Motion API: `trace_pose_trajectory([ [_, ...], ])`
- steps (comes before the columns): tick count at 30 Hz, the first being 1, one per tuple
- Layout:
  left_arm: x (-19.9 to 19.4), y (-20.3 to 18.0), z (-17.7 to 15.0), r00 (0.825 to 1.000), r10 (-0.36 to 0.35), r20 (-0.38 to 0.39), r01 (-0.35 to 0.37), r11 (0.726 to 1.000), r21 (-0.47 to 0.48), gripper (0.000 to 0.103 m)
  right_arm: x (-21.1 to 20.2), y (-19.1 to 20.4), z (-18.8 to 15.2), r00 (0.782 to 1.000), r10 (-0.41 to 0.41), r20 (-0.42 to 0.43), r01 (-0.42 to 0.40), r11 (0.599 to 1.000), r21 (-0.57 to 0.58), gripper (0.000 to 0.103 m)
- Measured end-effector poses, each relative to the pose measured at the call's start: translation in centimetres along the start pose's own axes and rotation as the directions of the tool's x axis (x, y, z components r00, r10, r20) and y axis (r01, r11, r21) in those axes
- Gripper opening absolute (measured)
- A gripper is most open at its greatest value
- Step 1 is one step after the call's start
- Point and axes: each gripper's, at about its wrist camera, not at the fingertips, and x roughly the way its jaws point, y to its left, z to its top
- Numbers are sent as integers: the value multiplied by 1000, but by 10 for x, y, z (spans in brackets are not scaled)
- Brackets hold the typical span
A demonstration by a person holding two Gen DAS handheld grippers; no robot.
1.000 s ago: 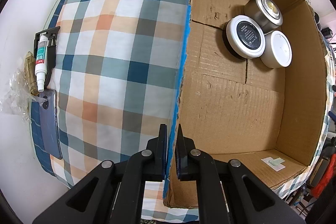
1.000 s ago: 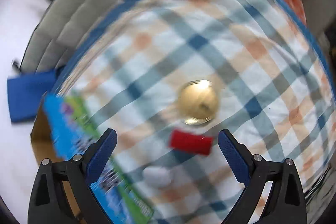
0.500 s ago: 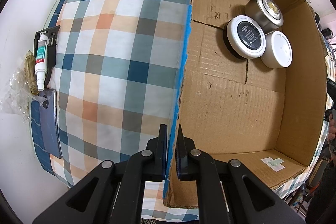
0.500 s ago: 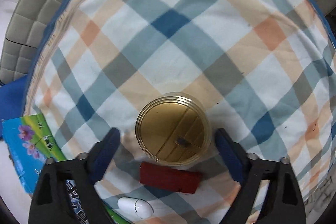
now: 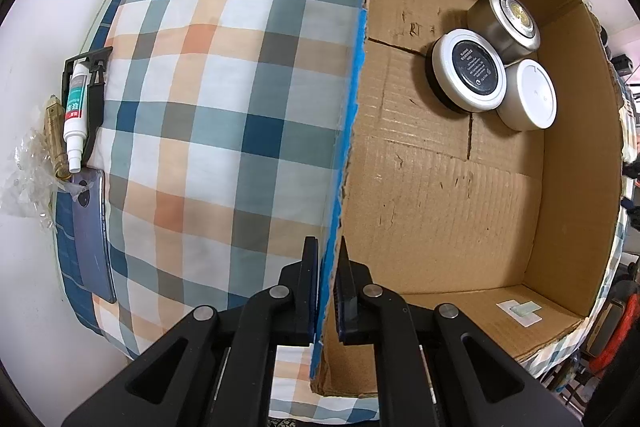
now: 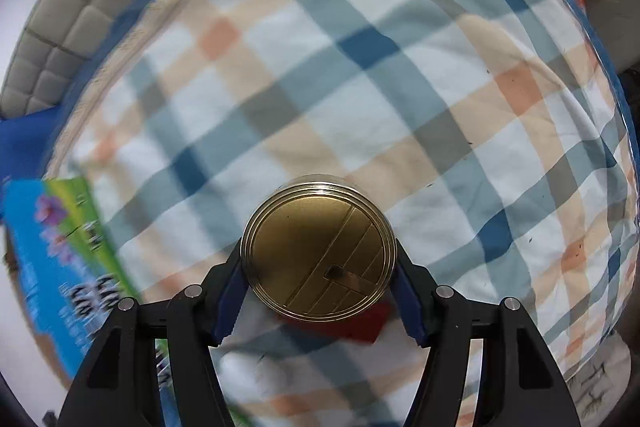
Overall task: Organize rigid objects
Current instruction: 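Grasp the gold round tin on the bedspread with the right tool, then carry the gold tin into the box and release it below the containers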
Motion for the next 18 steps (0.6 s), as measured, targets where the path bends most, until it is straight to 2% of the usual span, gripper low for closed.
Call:
trace_pose_trajectory([
  [4, 1, -1, 0, 1000, 1, 1, -1, 1000, 4, 5, -38, 32, -20, 996, 89, 30, -87, 993, -83, 67],
  [8, 1, -2, -1, 1000, -2, 0, 2, 1000, 4, 5, -78, 68, -44, 982, 187, 37, -178, 968, -179, 67],
  [14, 0, -3, -1, 1000, -5, 2, 5, 1000, 8, 5, -110, 129, -92, 956, 292, -13, -281, 906, -315, 67],
  [18, 0, -5, -1, 1000, -2, 3, 2, 1000, 13, 4, -117, 171, -125, 943, 324, -75, -326, 859, -394, 67],
])
